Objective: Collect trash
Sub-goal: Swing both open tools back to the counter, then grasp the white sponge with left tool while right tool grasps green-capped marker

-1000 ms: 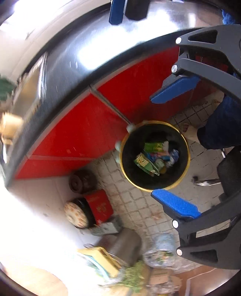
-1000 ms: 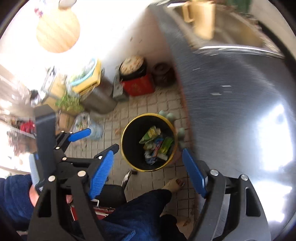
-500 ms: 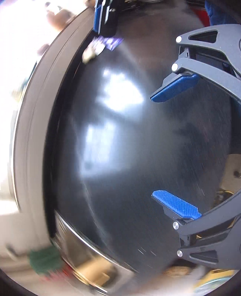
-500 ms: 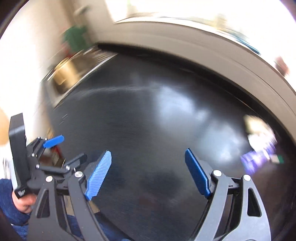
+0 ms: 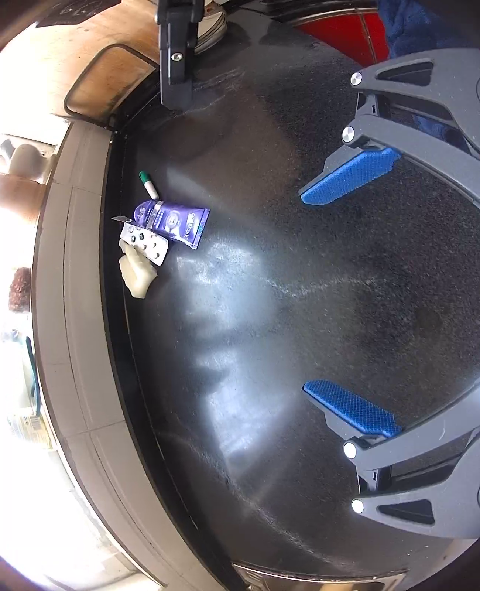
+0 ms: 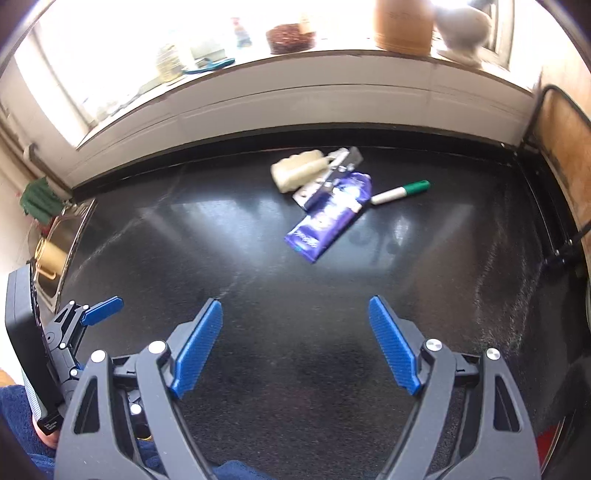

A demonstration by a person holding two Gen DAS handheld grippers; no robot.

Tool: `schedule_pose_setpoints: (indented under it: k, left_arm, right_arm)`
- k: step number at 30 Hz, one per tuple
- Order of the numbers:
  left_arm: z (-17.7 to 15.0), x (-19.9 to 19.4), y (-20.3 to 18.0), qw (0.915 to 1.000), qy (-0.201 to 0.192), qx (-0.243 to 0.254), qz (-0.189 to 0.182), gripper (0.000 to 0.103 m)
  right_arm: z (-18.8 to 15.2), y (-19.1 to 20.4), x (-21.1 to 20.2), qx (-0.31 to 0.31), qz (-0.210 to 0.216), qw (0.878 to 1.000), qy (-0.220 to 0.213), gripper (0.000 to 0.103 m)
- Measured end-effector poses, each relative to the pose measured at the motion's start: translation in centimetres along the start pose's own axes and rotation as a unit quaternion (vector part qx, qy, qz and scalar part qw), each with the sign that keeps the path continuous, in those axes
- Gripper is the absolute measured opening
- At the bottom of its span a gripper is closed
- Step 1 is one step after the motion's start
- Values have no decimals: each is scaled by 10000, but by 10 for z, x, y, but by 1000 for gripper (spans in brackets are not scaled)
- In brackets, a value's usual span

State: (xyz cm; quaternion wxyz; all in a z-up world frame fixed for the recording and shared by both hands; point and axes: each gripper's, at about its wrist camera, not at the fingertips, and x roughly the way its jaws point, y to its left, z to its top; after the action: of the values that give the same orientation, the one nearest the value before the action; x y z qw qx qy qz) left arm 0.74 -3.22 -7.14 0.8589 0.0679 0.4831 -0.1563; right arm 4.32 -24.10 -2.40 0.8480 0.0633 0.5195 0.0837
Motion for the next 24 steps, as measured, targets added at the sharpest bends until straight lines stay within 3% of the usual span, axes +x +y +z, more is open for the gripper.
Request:
schedule_pose_setpoints:
  k: [6, 16, 24]
  left_arm:
    - [26, 25, 4, 9999, 101, 113, -1, 93]
    - [111, 113, 2, 9926, 177, 1172, 272, 93]
    - [166, 181, 4, 9871, 346, 1559, -89, 93]
  right_arm:
    - [19, -21, 10, 136, 51, 9999, 19, 79]
    - [67, -62, 74, 475, -173, 9976, 473, 79]
    - [111, -115, 146, 1367, -288, 9864, 871, 79]
